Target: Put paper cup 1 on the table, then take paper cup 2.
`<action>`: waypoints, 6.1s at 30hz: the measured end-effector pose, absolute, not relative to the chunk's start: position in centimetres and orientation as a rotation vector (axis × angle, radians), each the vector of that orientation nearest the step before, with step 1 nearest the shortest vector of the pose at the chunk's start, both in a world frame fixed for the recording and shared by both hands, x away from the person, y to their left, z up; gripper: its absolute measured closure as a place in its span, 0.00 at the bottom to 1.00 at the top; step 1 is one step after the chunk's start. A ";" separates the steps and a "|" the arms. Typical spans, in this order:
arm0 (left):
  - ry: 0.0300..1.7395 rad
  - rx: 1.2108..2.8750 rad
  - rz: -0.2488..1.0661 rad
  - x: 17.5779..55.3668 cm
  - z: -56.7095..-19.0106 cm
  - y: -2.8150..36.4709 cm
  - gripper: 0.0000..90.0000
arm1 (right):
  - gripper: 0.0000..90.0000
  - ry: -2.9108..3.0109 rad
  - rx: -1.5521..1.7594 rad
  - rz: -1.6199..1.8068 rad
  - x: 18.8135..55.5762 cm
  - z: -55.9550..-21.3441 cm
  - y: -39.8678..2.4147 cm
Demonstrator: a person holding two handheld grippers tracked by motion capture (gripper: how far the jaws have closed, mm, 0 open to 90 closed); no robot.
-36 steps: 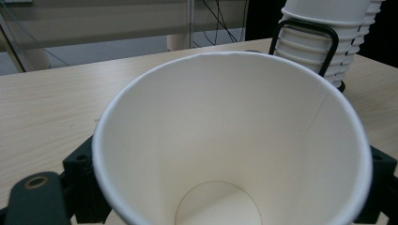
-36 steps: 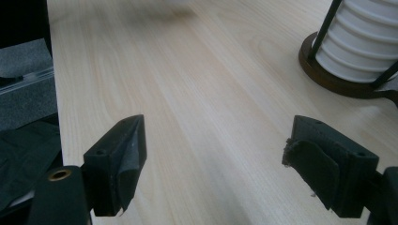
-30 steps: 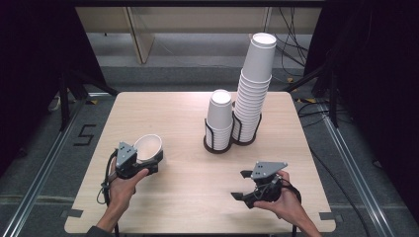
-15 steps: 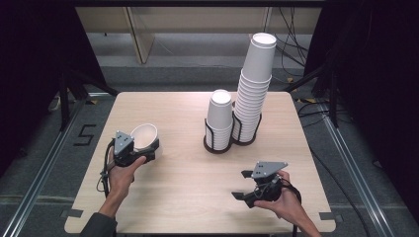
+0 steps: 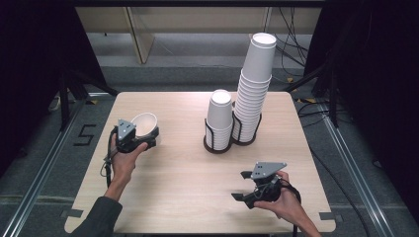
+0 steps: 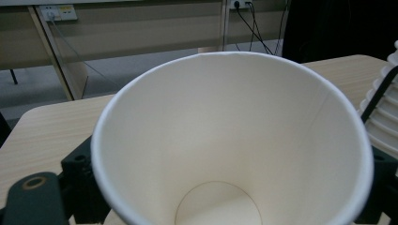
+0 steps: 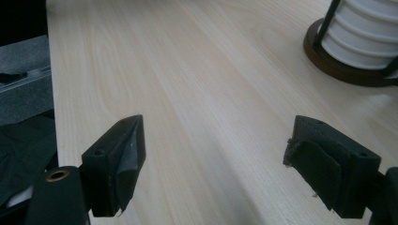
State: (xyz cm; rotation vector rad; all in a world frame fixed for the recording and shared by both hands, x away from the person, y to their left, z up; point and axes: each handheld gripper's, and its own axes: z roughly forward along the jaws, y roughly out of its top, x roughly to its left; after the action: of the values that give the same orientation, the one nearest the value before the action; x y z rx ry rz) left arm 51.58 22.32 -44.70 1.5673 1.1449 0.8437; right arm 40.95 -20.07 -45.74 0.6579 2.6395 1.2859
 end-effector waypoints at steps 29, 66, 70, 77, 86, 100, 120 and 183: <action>1.154 1.689 0.857 56.0 -48.8 21.0 0.10 | 0.22 2.653 0.636 1.296 40.9 -46.0 -19.9; 1.241 1.777 0.806 53.8 -49.3 23.0 0.16 | 0.22 2.647 0.629 1.291 40.9 -45.8 -20.1; 1.246 1.806 0.765 53.6 -49.5 23.2 0.16 | 0.22 2.664 0.644 1.285 40.8 -45.8 -20.0; 1.248 1.787 0.747 52.6 -49.4 23.3 0.16 | 0.22 2.646 0.651 1.295 40.8 -45.6 -20.2; 1.247 1.741 0.728 49.8 -48.0 23.8 0.16 | 0.21 2.611 0.698 1.299 40.9 -45.5 -20.7; 1.153 1.630 0.688 42.7 -45.5 22.6 0.16 | 0.22 2.527 0.764 1.288 41.4 -45.4 -21.6; 0.969 1.704 0.642 35.9 -48.0 18.2 0.16 | 0.22 2.491 0.830 1.276 41.4 -45.6 -22.0; 0.880 1.778 0.591 34.7 -49.2 16.4 0.16 | 0.17 1.941 1.079 1.402 58.6 -23.4 -22.3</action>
State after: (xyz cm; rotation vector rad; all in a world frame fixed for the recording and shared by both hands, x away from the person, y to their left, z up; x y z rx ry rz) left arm 34.68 16.38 -49.18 1.7777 0.8804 0.5907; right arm 58.58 -22.33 -23.42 1.0786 1.9406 1.4018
